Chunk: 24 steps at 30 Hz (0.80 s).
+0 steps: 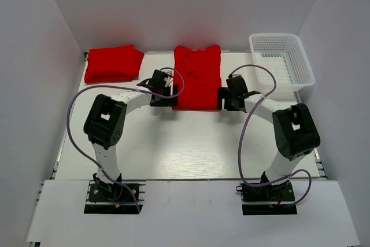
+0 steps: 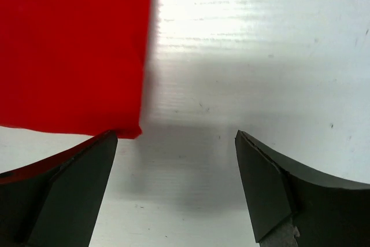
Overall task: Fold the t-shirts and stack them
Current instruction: Grab one side of the 2/3 rectangular tshirt with both arms
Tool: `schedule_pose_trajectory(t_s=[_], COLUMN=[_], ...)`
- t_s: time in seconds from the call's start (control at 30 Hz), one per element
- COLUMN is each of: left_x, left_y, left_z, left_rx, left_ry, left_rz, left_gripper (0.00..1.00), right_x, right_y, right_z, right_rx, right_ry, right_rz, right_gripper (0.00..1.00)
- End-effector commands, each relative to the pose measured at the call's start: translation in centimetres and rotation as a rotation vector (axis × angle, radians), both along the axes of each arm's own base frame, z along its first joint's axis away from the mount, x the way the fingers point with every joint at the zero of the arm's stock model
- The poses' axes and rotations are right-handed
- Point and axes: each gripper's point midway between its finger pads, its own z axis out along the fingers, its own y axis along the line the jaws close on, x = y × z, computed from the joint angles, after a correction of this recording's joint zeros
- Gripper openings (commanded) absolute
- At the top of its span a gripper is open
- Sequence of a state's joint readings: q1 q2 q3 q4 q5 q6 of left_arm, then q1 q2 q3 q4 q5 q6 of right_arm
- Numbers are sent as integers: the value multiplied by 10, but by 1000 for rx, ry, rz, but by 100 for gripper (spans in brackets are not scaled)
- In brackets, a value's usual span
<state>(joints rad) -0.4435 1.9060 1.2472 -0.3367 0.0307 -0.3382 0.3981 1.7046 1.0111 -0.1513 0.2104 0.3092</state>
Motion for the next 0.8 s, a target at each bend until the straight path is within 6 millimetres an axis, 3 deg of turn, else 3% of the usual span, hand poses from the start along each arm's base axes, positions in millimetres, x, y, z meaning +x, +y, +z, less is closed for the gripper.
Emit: schedule_pose_trajectory(t_s=[0.0, 0.13, 0.37, 0.43, 0.47, 0.5, 0.53, 0.63, 0.67, 0.77], left_x=[13, 4, -8, -13, -13, -16, -15, -17, -14, -16], left_y=[-6, -15, -15, -16, -20, -18, -22, -22, -24, -23], left_z=[3, -15, -32, -37, -35, -39, -37, -41, -38, -29], left_rx=[27, 28, 38, 26, 8, 12, -3, -6, -10, -12], left_ry=[-22, 16, 55, 67, 65, 75, 70, 82, 73, 68], left_rz=[-19, -49, -64, -75, -85, -85, -93, -98, -98, -98], left_gripper=[92, 75, 49, 44, 38, 34, 30, 6, 0, 0], right_x=[0, -1, -4, -6, -3, -4, -7, -4, -7, -15], right_y=[-4, 11, 41, 46, 48, 47, 51, 58, 59, 50], right_z=[-5, -16, -30, -32, -34, -36, -38, -35, -37, -34], right_rx=[7, 66, 186, 203, 213, 212, 228, 247, 250, 213], right_ry=[16, 46, 94, 98, 85, 91, 105, 83, 89, 86], right_rz=[-40, 13, 116, 139, 140, 144, 160, 202, 212, 207], right_gripper=[86, 77, 70, 62, 52, 52, 28, 1, 0, 0])
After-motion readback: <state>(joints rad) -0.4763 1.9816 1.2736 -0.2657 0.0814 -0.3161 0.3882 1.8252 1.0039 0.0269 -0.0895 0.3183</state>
